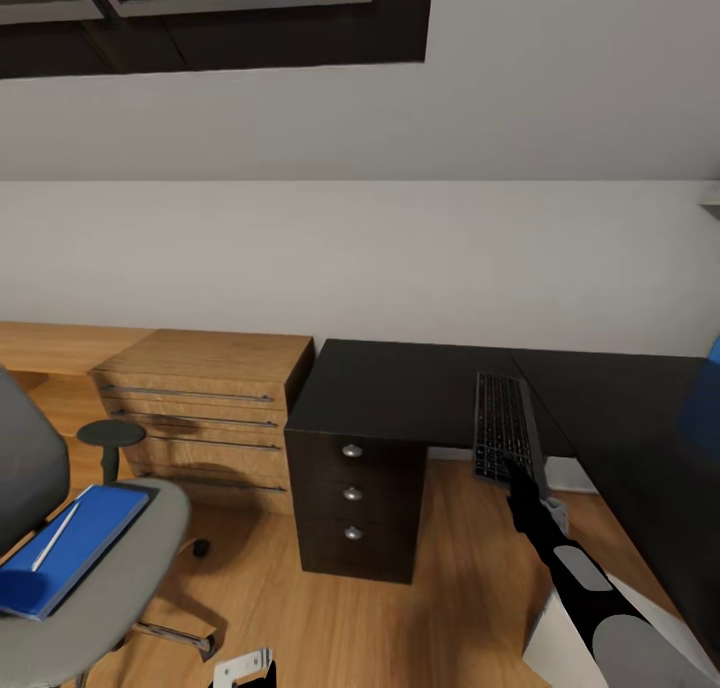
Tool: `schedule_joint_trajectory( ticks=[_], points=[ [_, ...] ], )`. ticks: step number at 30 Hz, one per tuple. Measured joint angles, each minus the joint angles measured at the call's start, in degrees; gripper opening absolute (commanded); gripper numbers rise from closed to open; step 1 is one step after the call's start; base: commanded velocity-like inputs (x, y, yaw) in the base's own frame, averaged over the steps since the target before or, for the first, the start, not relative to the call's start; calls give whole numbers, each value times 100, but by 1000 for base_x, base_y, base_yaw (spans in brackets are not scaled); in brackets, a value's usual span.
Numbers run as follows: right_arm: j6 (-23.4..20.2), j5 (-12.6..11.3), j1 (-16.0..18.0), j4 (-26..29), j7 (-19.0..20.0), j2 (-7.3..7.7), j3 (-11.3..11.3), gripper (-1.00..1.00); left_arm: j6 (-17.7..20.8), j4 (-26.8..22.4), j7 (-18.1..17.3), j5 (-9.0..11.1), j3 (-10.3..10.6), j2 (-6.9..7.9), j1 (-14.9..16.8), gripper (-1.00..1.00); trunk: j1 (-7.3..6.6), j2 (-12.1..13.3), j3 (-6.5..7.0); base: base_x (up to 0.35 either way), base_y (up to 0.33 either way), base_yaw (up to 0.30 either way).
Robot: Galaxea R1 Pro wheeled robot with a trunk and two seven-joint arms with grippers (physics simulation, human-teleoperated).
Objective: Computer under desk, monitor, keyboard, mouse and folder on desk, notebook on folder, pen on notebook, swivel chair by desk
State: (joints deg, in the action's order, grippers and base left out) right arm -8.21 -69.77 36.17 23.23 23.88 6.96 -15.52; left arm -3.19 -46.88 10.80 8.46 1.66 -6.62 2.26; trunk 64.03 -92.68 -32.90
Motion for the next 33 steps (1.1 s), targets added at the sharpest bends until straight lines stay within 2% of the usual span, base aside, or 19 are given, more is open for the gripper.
schedule_joint_trajectory(
  ticks=[8, 33],
  points=[
    [0, 1, 0, 0, 0, 0, 0, 100, 0, 1, 0, 3, 1, 0, 0, 100, -2, 0, 0, -65, 0, 0],
    [8, 7, 0, -32, 0, -6, 9, 100, 0, 6, 0, 9, 1, 0, 0, 100, 0, 0, 0, -196, 0, 0]
  ],
)
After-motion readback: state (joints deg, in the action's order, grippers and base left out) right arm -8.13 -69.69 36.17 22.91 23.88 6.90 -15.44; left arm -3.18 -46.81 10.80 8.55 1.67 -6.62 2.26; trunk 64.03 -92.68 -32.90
